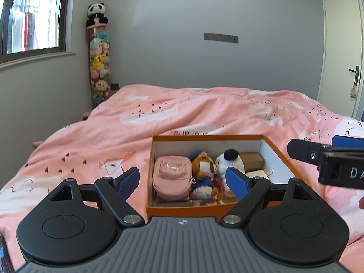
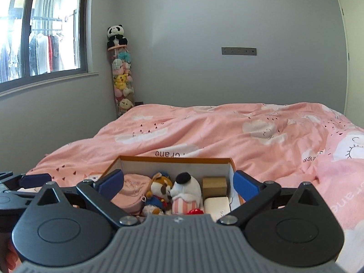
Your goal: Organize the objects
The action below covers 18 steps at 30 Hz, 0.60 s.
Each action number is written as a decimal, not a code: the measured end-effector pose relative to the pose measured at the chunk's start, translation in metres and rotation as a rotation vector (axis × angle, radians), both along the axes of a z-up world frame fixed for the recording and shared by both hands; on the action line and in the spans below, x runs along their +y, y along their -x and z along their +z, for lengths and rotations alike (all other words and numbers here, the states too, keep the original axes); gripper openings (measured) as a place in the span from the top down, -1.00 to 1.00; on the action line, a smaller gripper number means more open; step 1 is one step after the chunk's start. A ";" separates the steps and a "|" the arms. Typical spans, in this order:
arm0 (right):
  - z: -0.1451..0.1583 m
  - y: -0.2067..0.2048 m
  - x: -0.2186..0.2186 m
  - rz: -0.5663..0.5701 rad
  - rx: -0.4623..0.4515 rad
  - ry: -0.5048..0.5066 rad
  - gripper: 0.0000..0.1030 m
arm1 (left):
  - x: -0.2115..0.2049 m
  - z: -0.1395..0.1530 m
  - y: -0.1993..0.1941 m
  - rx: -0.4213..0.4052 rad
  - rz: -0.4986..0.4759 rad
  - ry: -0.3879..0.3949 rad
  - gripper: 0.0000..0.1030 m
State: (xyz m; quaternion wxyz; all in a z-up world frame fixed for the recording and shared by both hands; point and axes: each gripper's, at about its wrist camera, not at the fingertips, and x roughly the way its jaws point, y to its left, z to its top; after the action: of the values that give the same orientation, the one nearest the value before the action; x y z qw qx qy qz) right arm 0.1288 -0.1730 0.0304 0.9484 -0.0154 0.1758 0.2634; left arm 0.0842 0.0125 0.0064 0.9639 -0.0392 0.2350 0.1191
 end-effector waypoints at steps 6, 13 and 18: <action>-0.008 0.002 0.004 0.025 0.003 0.032 -0.98 | -0.002 -0.003 0.001 0.005 -0.001 -0.008 -0.93; -0.010 0.006 0.007 0.042 -0.001 0.049 -0.98 | -0.001 -0.006 0.001 0.020 -0.009 0.002 -0.93; -0.012 0.004 0.006 0.039 0.006 0.050 -0.98 | -0.001 -0.006 0.002 0.024 -0.012 -0.001 -0.93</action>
State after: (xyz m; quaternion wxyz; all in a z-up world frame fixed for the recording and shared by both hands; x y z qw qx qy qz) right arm 0.1244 -0.1667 0.0189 0.9418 -0.0418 0.1850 0.2775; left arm 0.0819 0.0118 0.0004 0.9617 -0.0357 0.2466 0.1137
